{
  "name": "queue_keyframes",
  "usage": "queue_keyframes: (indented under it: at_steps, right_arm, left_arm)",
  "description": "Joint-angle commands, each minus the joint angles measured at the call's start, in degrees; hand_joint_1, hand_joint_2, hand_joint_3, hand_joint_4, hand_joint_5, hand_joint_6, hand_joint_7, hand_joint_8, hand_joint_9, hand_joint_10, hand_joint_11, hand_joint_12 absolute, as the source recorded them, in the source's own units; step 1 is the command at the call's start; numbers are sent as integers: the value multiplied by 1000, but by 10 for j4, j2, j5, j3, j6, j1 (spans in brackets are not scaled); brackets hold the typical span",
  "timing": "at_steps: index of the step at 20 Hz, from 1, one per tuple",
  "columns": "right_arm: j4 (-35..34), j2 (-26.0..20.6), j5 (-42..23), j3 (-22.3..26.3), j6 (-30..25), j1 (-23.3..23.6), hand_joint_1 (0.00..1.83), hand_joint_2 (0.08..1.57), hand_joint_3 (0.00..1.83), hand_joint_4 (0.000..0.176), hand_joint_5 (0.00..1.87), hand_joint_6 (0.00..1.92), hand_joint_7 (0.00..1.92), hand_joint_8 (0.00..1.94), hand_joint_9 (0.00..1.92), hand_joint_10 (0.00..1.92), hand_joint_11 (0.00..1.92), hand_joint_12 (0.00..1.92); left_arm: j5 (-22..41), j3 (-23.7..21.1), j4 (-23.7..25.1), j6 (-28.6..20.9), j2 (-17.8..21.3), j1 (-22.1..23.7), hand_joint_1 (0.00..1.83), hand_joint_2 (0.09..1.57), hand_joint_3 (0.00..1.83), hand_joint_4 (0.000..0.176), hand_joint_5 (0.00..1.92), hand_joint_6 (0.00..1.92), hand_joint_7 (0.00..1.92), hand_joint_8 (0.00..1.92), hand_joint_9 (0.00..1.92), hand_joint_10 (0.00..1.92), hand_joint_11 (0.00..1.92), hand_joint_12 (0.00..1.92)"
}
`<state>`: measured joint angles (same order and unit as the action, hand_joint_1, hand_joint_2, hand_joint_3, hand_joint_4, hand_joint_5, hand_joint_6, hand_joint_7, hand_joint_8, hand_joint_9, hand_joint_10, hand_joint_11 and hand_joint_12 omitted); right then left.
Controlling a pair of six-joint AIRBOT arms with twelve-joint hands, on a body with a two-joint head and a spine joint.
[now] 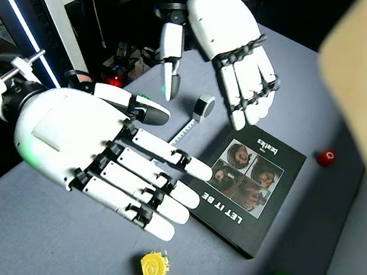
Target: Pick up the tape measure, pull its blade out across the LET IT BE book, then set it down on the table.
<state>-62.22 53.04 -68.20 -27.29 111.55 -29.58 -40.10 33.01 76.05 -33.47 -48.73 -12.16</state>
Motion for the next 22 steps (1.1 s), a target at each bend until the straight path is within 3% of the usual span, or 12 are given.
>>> queue_keyframes:
  at_steps: [1,5,8,9,12,13,14,17,20,22]
  right_arm:
    - [53,-7,-18,0,-9,6,153,1054,0,103,145,7,154,5,90,11,0,570]
    - [108,-34,42,-1,-57,-5,145,1071,6,102,113,1,139,2,77,1,0,490]
    - [139,-49,73,-2,-96,-9,118,1081,9,100,104,0,132,1,65,0,0,481]
    - [149,-53,83,-2,-113,-9,116,1082,8,99,111,2,135,1,65,0,0,461]
    - [208,-64,110,-8,-159,-20,140,1075,3,100,115,3,140,2,65,0,0,455]
    - [266,-58,97,-23,-181,-40,144,1074,2,100,114,2,138,1,64,0,0,455]
    - [288,-56,92,-36,-199,-54,145,1074,2,100,108,0,136,0,65,0,0,454]
    - [256,-50,103,-55,-197,-50,143,1080,4,100,90,0,127,0,61,0,0,423]
    - [255,-48,111,-63,-202,-51,137,1092,9,97,105,6,132,4,62,1,0,417]
    - [255,-47,120,-60,-200,-49,134,1094,9,97,121,12,146,9,69,3,0,416]
  left_arm:
    - [47,9,41,-4,6,13,802,944,0,0,277,5,225,0,194,0,0,677]
    - [183,69,-17,-13,46,26,888,969,2,0,287,2,223,0,196,2,0,707]
    - [311,113,-58,-13,68,16,997,951,0,0,189,0,195,0,194,0,1,735]
    - [347,124,-90,-13,77,5,1010,1015,13,0,163,0,171,0,184,0,0,713]
    - [398,137,-298,-13,103,-43,1026,1067,7,0,163,1,165,2,180,0,0,702]
    - [399,135,-338,-12,111,-53,1032,1050,0,0,162,1,164,1,179,0,0,703]
    - [406,135,-344,-12,116,-62,1029,1044,0,0,159,0,164,1,178,0,0,723]
    - [451,136,-359,-12,131,-103,1025,1044,0,0,179,9,174,4,166,0,2,735]
    - [504,133,-408,-11,137,-165,1038,1042,0,1,223,20,180,4,167,2,0,730]
    - [554,135,-465,62,134,-208,1062,1043,0,0,262,5,217,2,205,3,0,764]
